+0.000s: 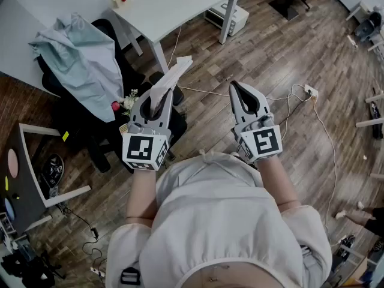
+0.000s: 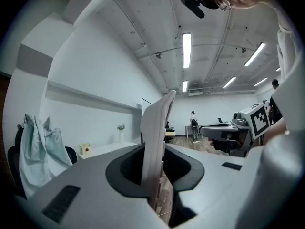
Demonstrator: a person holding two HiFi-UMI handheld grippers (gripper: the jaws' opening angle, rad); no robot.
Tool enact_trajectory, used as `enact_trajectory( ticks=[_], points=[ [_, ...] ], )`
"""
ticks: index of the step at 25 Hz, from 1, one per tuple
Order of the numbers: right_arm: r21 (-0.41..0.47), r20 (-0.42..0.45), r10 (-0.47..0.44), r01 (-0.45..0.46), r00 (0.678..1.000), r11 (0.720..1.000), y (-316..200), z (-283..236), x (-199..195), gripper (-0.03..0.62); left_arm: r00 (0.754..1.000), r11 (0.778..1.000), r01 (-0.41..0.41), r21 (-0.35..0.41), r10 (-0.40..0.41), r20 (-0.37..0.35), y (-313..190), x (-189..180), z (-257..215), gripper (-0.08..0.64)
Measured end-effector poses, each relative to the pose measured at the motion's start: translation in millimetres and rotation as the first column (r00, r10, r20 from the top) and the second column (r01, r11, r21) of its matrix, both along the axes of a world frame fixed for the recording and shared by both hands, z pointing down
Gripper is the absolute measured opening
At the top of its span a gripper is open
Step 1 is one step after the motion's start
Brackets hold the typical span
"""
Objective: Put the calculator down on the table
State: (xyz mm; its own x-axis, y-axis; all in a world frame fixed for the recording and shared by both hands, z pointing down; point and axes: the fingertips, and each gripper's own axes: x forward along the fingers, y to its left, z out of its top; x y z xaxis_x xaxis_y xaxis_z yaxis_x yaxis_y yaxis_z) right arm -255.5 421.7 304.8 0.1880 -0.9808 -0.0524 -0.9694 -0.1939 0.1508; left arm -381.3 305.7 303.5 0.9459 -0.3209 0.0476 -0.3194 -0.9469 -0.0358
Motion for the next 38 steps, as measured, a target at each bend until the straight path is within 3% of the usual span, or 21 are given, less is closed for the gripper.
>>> enact_trajectory(
  ticks=[13, 17, 23, 29, 38],
  points=[
    [-0.012, 0.033, 0.030, -0.030, 0.999, 0.999, -12, 8, 19, 0.003, 1.000, 0.999, -0.009, -0.037, 0.009, -0.001, -11, 13, 7, 0.094],
    [-0.015, 0.021, 0.047, -0.046, 0.999, 0.999, -16, 10, 36, 0.005, 1.000, 0.999, 0.004, -0.054, -0.004, 0.011, -17, 22, 13, 0.094],
    [-0.031, 0.055, 0.002, -0.001, 0.998, 1.000, -42, 28, 76, 0.006, 0.998, 0.996, 0.055, -0.072, -0.052, 0.040, -37, 48, 28, 0.094],
    [-0.038, 0.079, -0.064, 0.067, 0.995, 0.997, -80, 37, 165, 0.006, 0.990, 0.989, 0.132, -0.067, -0.128, 0.065, -63, 120, 33, 0.094],
    [-0.082, 0.117, -0.214, 0.224, 0.970, 0.971, -158, 35, 327, 0.006, 0.961, 0.957, 0.276, -0.095, -0.270, 0.066, -119, 276, 23, 0.094]
  ],
)
